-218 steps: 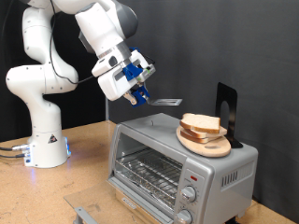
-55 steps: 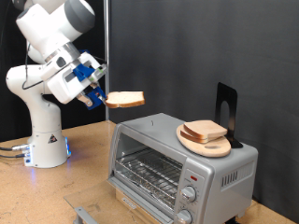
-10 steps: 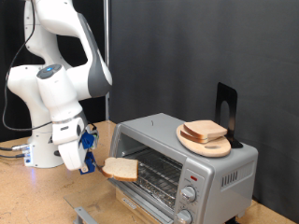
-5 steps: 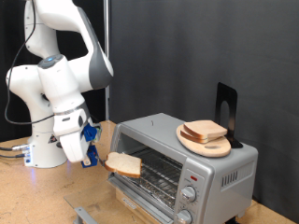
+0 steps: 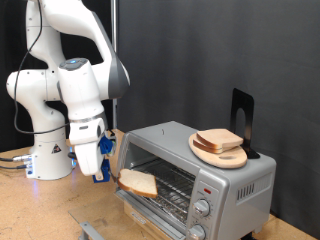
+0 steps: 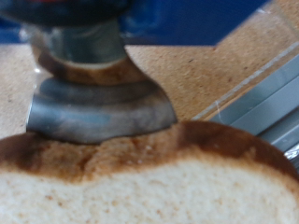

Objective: Make a piece of toast with the oven

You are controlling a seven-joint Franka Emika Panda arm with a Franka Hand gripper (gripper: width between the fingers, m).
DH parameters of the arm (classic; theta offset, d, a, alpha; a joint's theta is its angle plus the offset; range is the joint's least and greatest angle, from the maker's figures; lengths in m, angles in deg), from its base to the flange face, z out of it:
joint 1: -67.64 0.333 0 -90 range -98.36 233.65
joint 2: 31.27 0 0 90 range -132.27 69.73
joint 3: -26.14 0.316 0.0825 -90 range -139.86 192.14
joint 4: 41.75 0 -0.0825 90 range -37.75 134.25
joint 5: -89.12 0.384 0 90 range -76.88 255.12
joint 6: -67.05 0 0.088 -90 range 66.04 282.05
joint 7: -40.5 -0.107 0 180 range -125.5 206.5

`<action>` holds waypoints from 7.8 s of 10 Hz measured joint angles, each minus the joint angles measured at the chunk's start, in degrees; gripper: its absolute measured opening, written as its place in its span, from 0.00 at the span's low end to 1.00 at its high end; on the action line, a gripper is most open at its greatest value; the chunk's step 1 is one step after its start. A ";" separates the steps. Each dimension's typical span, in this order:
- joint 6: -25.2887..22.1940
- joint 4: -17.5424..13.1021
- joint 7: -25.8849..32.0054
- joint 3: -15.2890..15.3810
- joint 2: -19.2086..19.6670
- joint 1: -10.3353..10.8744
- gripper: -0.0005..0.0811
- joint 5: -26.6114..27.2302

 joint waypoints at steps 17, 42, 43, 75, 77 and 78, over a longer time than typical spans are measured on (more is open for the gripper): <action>-1.93 -5.97 -2.09 -0.92 4.86 -1.03 0.49 -6.65; -6.98 -0.53 6.30 1.03 -0.71 0.81 0.49 2.12; -7.45 0.08 7.05 0.46 -1.69 0.59 0.49 2.24; -26.06 -1.44 20.58 -17.24 -15.67 -2.19 0.49 15.82; -27.02 -1.71 20.50 -17.47 -16.14 -2.19 0.49 15.78; -27.49 -1.72 20.70 -17.45 -15.97 -2.00 0.49 15.87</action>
